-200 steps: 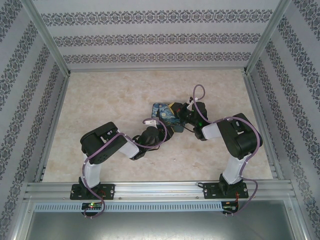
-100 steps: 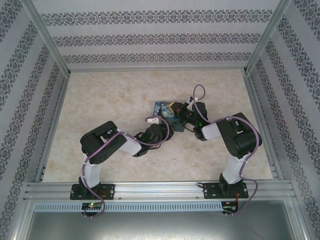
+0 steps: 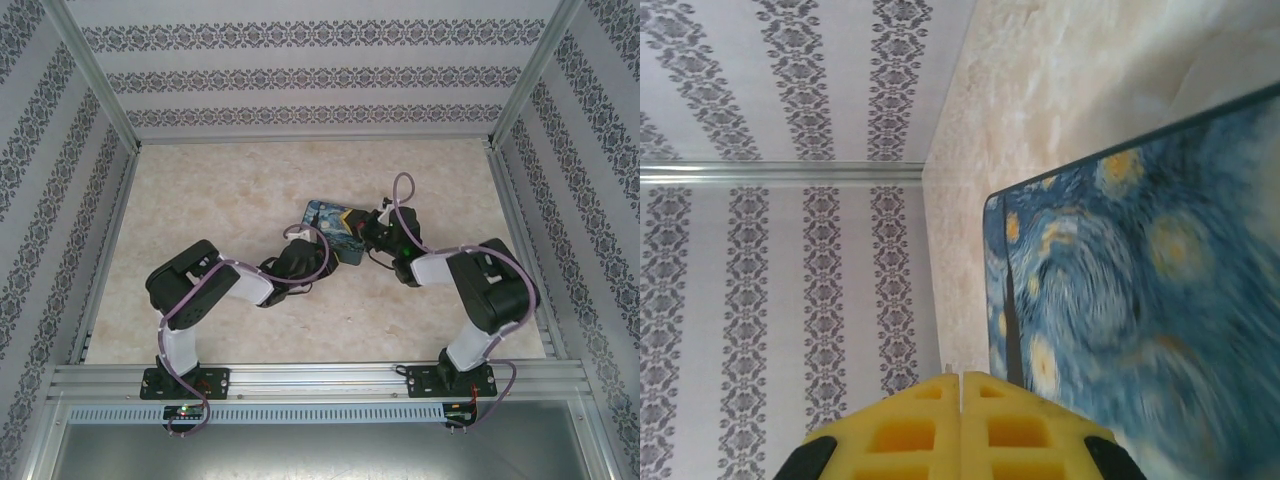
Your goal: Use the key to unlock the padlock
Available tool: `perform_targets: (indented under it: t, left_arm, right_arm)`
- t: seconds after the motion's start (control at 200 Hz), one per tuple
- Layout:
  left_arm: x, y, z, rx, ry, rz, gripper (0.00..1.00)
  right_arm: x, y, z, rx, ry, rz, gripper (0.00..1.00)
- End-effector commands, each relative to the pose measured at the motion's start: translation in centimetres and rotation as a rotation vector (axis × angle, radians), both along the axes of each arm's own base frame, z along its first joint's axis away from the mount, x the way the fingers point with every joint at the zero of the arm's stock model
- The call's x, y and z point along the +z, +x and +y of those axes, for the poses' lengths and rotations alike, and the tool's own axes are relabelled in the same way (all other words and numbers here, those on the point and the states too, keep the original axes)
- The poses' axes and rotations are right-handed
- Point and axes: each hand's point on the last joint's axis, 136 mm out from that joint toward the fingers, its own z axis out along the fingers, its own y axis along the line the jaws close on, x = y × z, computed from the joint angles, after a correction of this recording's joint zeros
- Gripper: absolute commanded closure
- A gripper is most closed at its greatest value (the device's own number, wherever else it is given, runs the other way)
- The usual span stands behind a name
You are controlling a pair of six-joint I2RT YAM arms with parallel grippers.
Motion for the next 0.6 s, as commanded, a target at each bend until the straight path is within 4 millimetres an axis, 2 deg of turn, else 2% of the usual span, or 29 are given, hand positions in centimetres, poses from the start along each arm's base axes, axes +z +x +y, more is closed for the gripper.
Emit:
perform_targets:
  t: [0.0, 0.24, 0.255, 0.325, 0.445, 0.595]
  left_arm:
    - [-0.8, -0.9, 1.5, 0.008, -0.023, 0.097, 1.00]
    - [2.9, -0.8, 0.1, -0.086, -0.229, 0.120, 1.00]
    - [3.1, -0.8, 0.0, -0.090, -0.242, 0.120, 1.00]
    - [4.0, -0.8, -0.1, -0.104, -0.281, 0.120, 1.00]
    - [4.9, -0.7, 0.0, -0.099, -0.324, 0.124, 1.00]
    - [6.2, -0.5, 0.0, -0.090, -0.401, 0.127, 1.00]
  right_arm:
    - [1.6, -2.2, -0.7, 0.038, -0.023, -0.054, 1.00]
    - [0.7, -7.4, -1.2, 0.085, -0.043, -0.046, 1.00]
    - [-0.4, -8.1, -1.4, 0.086, -0.055, -0.022, 1.00]
    - [-1.1, -9.3, -1.2, 0.099, -0.059, -0.015, 1.00]
    - [-2.4, -10.7, -1.4, 0.087, -0.086, 0.000, 1.00]
    - [-3.3, -11.5, -1.5, 0.085, -0.089, 0.018, 1.00]
